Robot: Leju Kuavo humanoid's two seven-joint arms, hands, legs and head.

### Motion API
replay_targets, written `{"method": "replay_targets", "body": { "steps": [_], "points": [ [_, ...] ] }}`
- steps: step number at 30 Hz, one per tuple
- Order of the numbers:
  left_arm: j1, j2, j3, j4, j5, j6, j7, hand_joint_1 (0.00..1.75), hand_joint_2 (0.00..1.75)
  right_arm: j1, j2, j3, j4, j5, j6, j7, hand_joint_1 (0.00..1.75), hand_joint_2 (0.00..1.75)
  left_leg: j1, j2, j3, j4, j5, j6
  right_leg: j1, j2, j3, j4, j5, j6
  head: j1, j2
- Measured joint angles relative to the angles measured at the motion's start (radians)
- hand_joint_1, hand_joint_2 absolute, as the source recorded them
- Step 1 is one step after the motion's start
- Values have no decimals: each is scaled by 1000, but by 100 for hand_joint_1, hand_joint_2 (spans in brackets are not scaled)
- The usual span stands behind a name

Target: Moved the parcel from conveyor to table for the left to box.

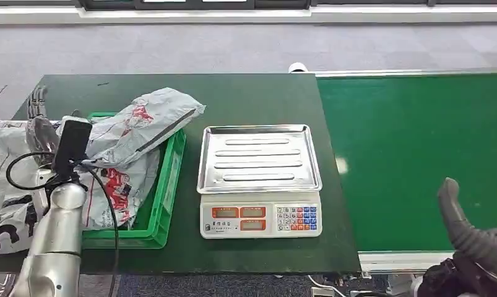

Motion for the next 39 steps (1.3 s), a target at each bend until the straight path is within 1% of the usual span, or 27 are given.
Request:
{"method": "replay_targets", "body": {
  "steps": [4,6,9,11,12,15,18,20,22,24,26,27,28,31,34,36,39],
  "points": [
    [74,-37,10,-108,197,-28,-90,0,0,3,0,0,0,-1,-8,0,0,175,0,0,0,0,-1,1,0,0,0,0,0,0,0,0],
    [120,-77,9,-163,305,-59,-156,0,0,4,0,3,0,-11,-17,0,0,175,-1,0,0,0,-1,1,0,0,0,0,-1,1,0,0],
    [204,-146,-15,-256,504,-57,-281,0,0,11,0,3,-7,-30,-35,0,0,175,-2,1,1,0,-3,3,-1,0,0,-1,-1,2,0,0],
    [274,-192,-66,-322,643,-94,-309,0,0,29,0,3,-30,-44,-45,-1,0,175,-3,0,2,0,-4,4,-2,0,1,-1,-3,4,0,0],
    [306,-206,-94,-341,668,-110,-313,0,0,39,0,3,-40,-51,-44,-1,0,175,-3,0,2,0,-5,5,-2,0,1,-1,-4,4,0,0],
    [361,-220,-214,-380,679,-183,-296,0,0,54,3,3,-59,-62,7,-1,0,175,-3,0,1,0,-6,6,-3,0,1,-1,-4,4,0,0],
    [375,-222,-318,-395,659,-251,-263,0,0,33,6,4,-55,-53,52,0,0,175,-3,0,-1,0,-6,6,-3,0,2,-1,-4,4,0,0],
    [380,-227,-362,-404,647,-268,-251,0,0,15,7,7,-44,-51,66,0,0,175,-3,0,-2,0,-6,5,-3,0,3,-1,-4,4,0,0],
    [380,-229,-396,-410,636,-304,-236,0,0,-9,7,19,-14,-59,107,11,0,175,-3,0,-4,0,-6,5,-3,0,5,-1,-4,4,0,0],
    [376,-233,-429,-412,625,-347,-233,0,0,-47,0,44,32,-74,159,47,0,175,-3,1,-5,0,-6,5,-3,0,5,-1,-4,4,0,0],
    [365,-243,-461,-412,613,-375,-233,0,0,-119,-6,85,130,-77,196,94,0,175,-3,3,-4,0,-6,5,-3,1,5,-1,-3,4,0,0],
    [357,-248,-476,-412,605,-377,-233,0,0,-157,-8,108,181,-74,196,106,0,175,-3,4,-2,0,-6,5,-3,2,5,-1,-2,4,0,0],
    [348,-254,-489,-412,601,-377,-233,0,0,-190,-11,136,237,-68,187,108,0,175,-3,5,6,0,-4,5,-3,2,5,-1,-2,4,0,0],
    [338,-262,-517,-411,596,-377,-232,0,0,-243,-15,200,334,-64,172,106,0,175,-3,1,6,0,-2,5,-3,0,5,-1,0,4,0,0],
    [337,-263,-524,-411,595,-377,-232,0,0,-264,-24,235,377,-70,168,109,0,175,-3,1,5,0,-2,4,-3,0,5,0,-1,3,0,0],
    [336,-263,-526,-411,593,-377,-235,0,0,-282,-29,252,404,-59,174,140,0,175,-3,1,4,0,-3,4,-3,1,4,0,-1,3,0,0],
    [313,-271,-545,-409,582,-363,-242,0,0,-348,-29,299,500,-24,167,164,0,175,-3,3,4,0,-3,4,-3,1,4,0,-1,3,0,0]
  ]
}}
